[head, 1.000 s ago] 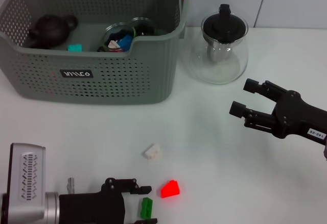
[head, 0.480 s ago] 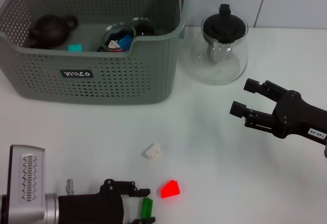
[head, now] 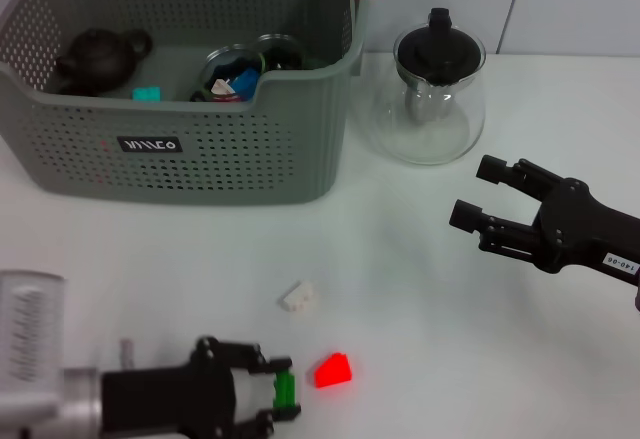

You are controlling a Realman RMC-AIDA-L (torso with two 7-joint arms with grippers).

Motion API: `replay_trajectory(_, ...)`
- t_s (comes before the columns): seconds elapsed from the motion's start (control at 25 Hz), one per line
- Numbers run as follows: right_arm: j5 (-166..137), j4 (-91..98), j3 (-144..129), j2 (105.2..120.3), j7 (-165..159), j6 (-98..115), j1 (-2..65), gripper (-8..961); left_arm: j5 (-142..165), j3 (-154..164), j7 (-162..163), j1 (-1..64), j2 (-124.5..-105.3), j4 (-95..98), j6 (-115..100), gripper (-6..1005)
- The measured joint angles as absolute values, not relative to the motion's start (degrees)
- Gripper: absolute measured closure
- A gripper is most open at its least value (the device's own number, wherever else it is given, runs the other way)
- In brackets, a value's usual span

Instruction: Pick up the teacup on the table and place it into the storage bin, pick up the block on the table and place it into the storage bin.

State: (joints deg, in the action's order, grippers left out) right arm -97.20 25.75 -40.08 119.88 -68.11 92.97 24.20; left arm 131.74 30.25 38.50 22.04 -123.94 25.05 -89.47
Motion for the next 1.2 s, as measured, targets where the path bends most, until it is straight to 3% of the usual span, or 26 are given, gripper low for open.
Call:
replay_trajectory(0.28,-97.2,25.8,-40.1,119.88,-68.1,93.1,24.2,9,127.9,10.6,41.0,22.1,-121.28,28.9,-114.6,558)
replay_trajectory(0.48,-97.1,25.7,-40.1,119.96,-68.1,92.9,24.4,9,109.4,1.8,50.5,23.4,-120.32,28.5,-116.9,540)
replay_trajectory(0.68,-97.0,25.7,-40.4,120.02,-68.1,93.0,24.9,9,99.7,2.4,69.7,30.5,-119.33,34.9,-105.3,522)
replay_trajectory(0.96,-96.8,25.6,-40.4,120.12,-68.1,93.1,24.9,9,105.0,24.5,86.2,38.0,-115.33,41.2,-79.0,496)
replay_trajectory(1.2,-96.8,25.2,-40.4,120.15,-68.1,92.8,25.0,9,111.5,40.5,94.7,39.0,-116.89,47.1,-63.2,474)
